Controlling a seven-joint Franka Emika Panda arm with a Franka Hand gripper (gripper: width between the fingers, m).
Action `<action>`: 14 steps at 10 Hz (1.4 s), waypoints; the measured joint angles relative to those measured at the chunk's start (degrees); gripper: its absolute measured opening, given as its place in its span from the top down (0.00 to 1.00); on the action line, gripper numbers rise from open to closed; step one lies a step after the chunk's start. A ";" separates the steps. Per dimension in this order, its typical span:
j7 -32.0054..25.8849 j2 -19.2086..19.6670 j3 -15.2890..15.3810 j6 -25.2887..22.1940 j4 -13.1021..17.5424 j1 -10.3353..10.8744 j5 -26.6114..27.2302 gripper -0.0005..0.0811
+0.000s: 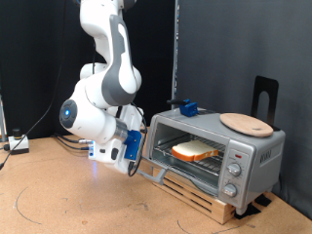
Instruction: Make a piece of toast with the oven
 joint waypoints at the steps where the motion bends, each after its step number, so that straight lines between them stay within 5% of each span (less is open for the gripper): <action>1: 1.00 -0.98 0.00 0.69 -0.89 0.00 1.15 0.01; 4: 4.12 -4.53 0.15 2.68 -3.85 0.18 4.96 0.01; 14: 7.25 -27.27 -0.26 -17.97 -13.37 0.42 11.47 0.01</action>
